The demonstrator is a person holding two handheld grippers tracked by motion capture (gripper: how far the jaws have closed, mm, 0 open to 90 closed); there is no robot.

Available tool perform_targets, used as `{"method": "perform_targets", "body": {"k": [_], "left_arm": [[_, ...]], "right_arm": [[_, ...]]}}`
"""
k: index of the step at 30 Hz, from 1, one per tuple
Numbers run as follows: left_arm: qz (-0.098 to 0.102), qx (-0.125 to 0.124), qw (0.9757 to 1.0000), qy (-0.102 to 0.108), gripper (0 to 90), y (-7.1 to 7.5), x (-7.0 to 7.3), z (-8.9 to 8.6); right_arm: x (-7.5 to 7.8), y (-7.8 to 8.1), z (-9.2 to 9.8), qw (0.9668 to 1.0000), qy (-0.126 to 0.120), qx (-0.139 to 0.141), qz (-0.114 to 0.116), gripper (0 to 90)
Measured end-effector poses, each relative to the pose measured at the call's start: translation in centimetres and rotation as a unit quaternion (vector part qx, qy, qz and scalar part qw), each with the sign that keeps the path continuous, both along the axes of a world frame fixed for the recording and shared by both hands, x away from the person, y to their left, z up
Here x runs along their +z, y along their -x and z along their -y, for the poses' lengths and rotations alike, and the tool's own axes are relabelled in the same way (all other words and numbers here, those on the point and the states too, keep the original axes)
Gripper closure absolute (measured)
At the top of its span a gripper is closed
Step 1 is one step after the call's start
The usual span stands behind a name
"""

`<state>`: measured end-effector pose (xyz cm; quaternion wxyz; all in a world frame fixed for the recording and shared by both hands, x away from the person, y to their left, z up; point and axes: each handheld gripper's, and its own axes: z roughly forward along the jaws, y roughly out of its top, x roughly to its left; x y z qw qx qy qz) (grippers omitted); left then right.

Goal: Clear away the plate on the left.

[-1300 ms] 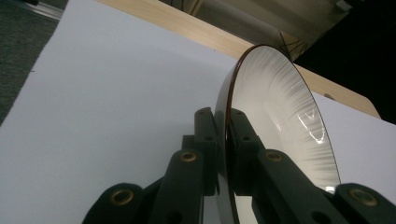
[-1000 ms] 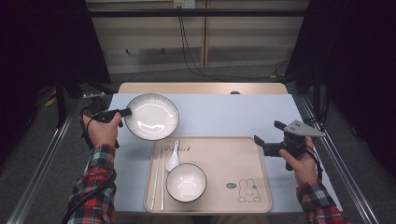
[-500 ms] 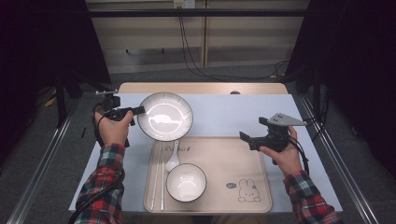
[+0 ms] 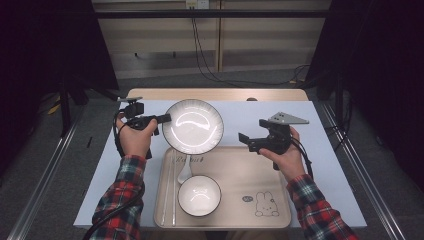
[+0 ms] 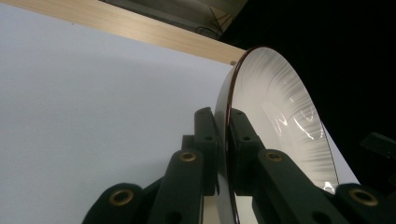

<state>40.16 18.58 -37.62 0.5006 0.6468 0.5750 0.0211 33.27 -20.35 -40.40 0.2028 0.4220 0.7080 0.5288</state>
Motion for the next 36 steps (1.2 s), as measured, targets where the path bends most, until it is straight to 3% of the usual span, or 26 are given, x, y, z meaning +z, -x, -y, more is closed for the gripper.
{"method": "perform_targets", "body": {"k": [12,16,19,21,23,28,33,36], "left_arm": [[0.004,-0.034,0.9989,0.031,84.6,0.7,0.2,2.2],[0.007,-0.050,0.9980,0.039,84.7,0.7,0.4,3.1],[0.009,-0.057,0.9972,0.047,84.6,0.8,0.6,3.7],[0.007,-0.062,0.9963,0.059,84.6,0.8,0.7,4.1],[0.009,-0.066,0.9959,0.061,84.7,0.8,0.6,4.5],[0.013,-0.071,0.9951,0.068,84.7,0.7,0.3,4.8],[0.011,-0.072,0.9936,0.087,84.9,0.7,0.0,4.6],[0.014,-0.074,0.9937,0.083,85.0,0.8,0.2,4.8]], "right_arm": [[0.3,-0.6,-2.8,0.9997,-0.009,0.020,-0.015,2.9],[0.2,-0.7,-3.2,0.9994,-0.011,0.028,-0.018,9.7],[0.2,-0.8,-3.2,0.9985,-0.022,0.036,-0.034,20.5],[0.2,-0.8,-3.0,0.9979,-0.024,0.046,-0.039,32.2],[0.3,-0.7,-3.1,0.9962,-0.041,0.064,-0.042,39.5],[0.4,-0.7,-2.7,0.9954,-0.046,0.064,-0.054,42.9],[0.9,-0.2,-2.8,0.9966,-0.046,0.056,-0.040,44.9],[1.1,-0.1,-2.8,0.9970,-0.049,0.046,-0.037,46.1]]}}
